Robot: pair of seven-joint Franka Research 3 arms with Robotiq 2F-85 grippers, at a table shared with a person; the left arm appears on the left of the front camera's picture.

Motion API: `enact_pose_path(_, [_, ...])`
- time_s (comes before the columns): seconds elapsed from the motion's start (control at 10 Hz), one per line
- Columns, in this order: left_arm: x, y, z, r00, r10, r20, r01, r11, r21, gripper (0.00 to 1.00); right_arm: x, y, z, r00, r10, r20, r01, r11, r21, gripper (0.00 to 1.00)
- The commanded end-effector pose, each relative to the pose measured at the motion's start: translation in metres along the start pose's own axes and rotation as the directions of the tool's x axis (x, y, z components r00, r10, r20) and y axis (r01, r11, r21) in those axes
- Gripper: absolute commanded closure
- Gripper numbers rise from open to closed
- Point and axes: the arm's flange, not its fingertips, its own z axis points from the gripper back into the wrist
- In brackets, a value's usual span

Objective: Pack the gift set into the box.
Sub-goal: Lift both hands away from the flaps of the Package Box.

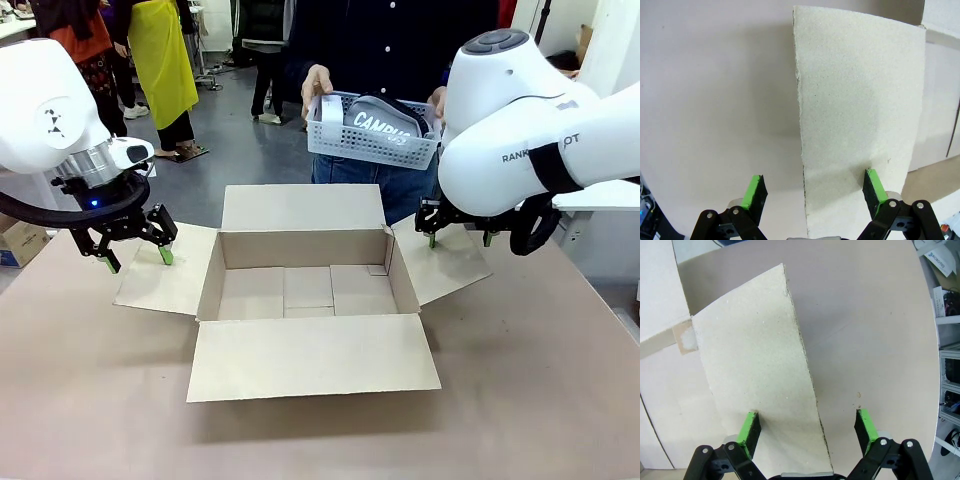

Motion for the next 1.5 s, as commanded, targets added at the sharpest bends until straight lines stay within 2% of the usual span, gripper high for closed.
enact_pose_path(0.0, [-0.0011, 0.0004, 0.0011, 1.0, 0.007, 0.01, -0.007, 1.0, 0.017, 0.0, 0.0015, 0.001, 0.0023, 1.0, -0.019, 0.017, 0.019, 0.999, -0.028, 0.0])
enact_pose_path(1.4, [-0.0011, 0.0004, 0.0011, 1.0, 0.007, 0.01, -0.007, 1.0, 0.017, 0.0, 0.0015, 0.001, 0.0023, 1.0, -0.019, 0.017, 0.019, 0.999, -0.028, 0.0])
